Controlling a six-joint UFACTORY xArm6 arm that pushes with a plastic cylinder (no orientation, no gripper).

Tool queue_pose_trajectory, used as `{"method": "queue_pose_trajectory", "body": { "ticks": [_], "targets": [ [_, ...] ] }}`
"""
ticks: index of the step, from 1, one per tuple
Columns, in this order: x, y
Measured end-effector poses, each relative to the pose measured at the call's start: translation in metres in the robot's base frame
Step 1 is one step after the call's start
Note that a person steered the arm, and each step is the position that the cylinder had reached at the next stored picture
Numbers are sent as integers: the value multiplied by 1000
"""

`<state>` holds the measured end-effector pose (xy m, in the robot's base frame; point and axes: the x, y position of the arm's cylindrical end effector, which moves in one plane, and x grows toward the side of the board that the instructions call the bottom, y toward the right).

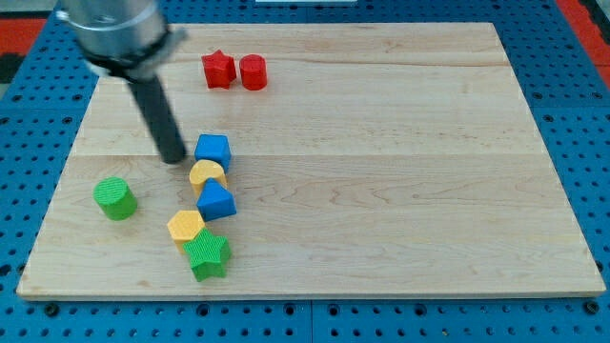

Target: Push the blue triangle above the yellow heart

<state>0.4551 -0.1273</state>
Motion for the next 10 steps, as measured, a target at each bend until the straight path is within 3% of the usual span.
{"method": "queue_pose_trajectory", "body": {
  "ticks": [2,3,4,5,7,10],
  "targets": [
    [1,164],
    [27,222],
    [88,223],
    [105,153],
    [93,28],
    [21,-29]
  ]
}}
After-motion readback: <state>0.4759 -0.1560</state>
